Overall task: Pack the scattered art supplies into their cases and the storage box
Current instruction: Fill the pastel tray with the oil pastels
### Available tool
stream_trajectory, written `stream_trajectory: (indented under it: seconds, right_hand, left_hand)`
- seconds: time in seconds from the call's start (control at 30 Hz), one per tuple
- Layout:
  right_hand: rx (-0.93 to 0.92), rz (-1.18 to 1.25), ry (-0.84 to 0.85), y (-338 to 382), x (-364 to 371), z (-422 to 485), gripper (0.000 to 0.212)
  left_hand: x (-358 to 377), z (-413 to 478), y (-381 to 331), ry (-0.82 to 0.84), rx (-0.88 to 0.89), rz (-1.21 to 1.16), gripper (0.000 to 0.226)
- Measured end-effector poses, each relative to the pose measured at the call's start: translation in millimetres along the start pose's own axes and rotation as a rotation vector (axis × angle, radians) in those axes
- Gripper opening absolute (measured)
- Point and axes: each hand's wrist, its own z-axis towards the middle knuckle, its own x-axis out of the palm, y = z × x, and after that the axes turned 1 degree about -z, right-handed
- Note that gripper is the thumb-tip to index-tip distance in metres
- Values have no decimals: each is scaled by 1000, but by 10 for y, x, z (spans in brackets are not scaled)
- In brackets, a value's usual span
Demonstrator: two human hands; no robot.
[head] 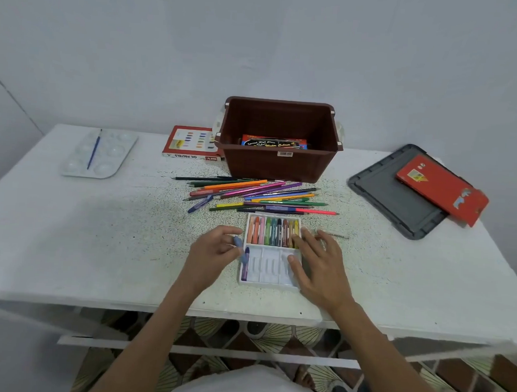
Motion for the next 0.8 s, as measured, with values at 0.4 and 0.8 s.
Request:
stream_trajectory:
  seconds: [0.4, 0.8]
  right_hand:
    - [27, -22, 30, 22, -23, -34, 57]
    - [40, -25, 49, 25, -27, -36, 60]
  left_hand:
    - [198, 61, 135, 8, 27, 287, 31]
    - [302, 41, 345, -137, 8, 437, 65]
